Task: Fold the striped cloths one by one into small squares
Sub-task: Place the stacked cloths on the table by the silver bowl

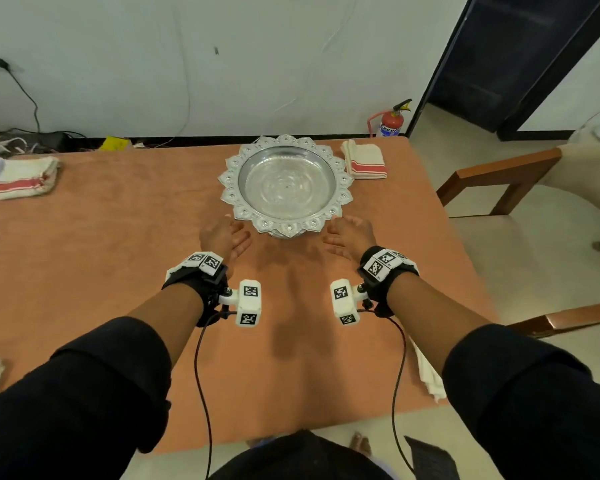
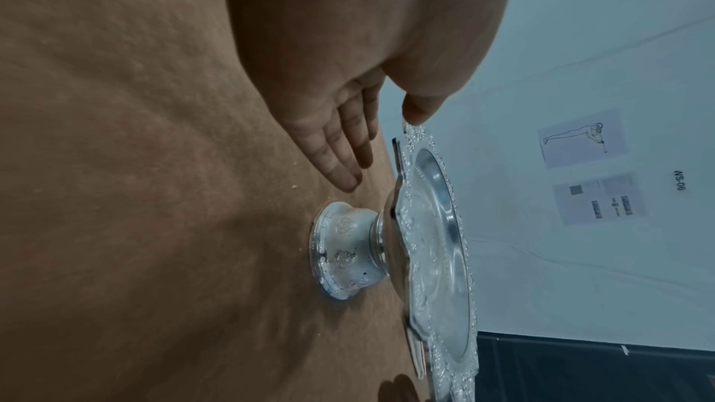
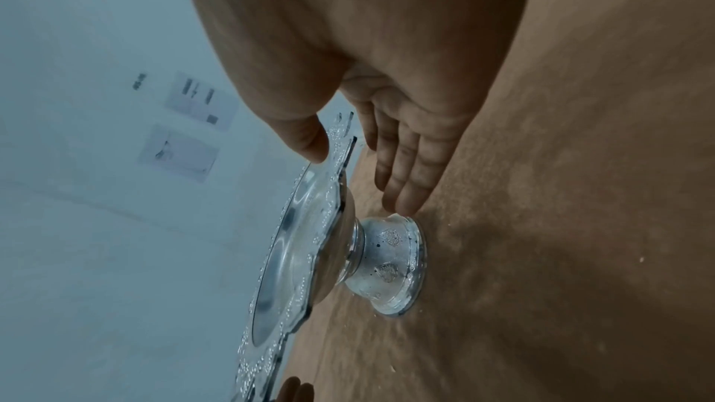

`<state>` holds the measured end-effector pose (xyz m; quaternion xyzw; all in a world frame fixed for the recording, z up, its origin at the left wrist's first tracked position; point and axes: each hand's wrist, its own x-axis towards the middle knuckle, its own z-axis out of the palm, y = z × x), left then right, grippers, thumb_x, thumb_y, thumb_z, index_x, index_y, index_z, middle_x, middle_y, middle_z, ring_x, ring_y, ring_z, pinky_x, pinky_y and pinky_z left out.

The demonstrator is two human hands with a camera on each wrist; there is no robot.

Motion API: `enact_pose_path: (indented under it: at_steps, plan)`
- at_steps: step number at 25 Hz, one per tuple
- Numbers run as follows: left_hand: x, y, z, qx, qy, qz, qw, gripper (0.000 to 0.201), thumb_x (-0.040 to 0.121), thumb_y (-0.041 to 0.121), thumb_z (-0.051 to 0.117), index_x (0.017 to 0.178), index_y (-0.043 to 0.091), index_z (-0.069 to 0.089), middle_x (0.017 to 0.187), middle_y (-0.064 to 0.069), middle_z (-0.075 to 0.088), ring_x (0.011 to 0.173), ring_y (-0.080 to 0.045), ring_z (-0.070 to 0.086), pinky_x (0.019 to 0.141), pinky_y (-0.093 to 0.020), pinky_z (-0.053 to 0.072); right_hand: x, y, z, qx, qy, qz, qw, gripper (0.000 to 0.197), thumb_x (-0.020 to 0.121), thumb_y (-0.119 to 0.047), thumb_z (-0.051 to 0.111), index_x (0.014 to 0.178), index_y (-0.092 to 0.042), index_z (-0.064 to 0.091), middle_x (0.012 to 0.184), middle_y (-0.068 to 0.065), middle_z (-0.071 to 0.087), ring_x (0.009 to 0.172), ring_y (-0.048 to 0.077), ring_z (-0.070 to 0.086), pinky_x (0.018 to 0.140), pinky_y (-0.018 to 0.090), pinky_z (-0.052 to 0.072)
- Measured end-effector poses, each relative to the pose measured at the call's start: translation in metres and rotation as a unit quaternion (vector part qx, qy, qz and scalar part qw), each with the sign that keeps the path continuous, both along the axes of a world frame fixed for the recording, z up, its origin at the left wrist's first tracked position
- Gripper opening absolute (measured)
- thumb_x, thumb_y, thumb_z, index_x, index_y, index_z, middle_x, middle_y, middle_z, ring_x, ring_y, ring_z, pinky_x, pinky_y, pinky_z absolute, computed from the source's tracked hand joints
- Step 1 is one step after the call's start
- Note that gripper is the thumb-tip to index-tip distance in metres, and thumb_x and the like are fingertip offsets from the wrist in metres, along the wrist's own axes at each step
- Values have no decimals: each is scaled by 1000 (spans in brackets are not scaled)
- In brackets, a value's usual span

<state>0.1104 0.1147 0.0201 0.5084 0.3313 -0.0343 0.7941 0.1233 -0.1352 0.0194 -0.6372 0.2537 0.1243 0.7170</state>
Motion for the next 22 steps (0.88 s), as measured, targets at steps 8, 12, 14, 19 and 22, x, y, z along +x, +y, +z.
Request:
enact_pose_path:
  at_steps: [8, 12, 14, 19, 22]
  plan:
    - [28, 18, -6, -91, -23, -73, 993, 41, 97, 5, 66, 137, 1, 56, 121, -23, 69, 100, -32, 73, 94, -44, 60, 17, 20, -8, 138, 11, -116, 984, 33, 93, 2, 57, 126, -1, 59, 103, 19, 73, 89, 32, 74, 87, 56, 59]
    - [27, 18, -12, -79, -28, -101, 991, 39, 99, 2, 63, 137, -1, 55, 122, -21, 69, 111, -35, 69, 84, -38, 63, 15, 22, -5, 165, 6, -129, 978, 37, 94, 6, 56, 130, -1, 59, 115, 22, 72, 91, 34, 75, 72, 48, 62]
    - [26, 18, -12, -66, -26, -105, 992, 36, 100, 2, 61, 136, 0, 55, 121, -18, 69, 112, -34, 67, 81, -36, 63, 16, 22, -5, 174, 7, -139, 975, 39, 93, 10, 55, 130, 0, 58, 117, 23, 71, 89, 34, 75, 69, 46, 62]
    - [20, 29, -9, -70, -43, -99, 992, 24, 100, 0, 58, 123, 2, 63, 112, -16, 72, 98, -28, 74, 78, -34, 63, 19, 27, -5, 175, -1, -118, 977, 48, 91, 14, 55, 137, 1, 51, 127, 25, 66, 94, 34, 73, 69, 43, 62]
    - [7, 45, -3, -59, -69, -91, 992, 17, 101, 1, 56, 111, 9, 67, 99, -10, 72, 95, -26, 71, 82, -34, 63, 18, 41, 0, 184, -12, -83, 979, 40, 91, 14, 56, 130, 1, 55, 121, 24, 68, 94, 33, 73, 75, 46, 62]
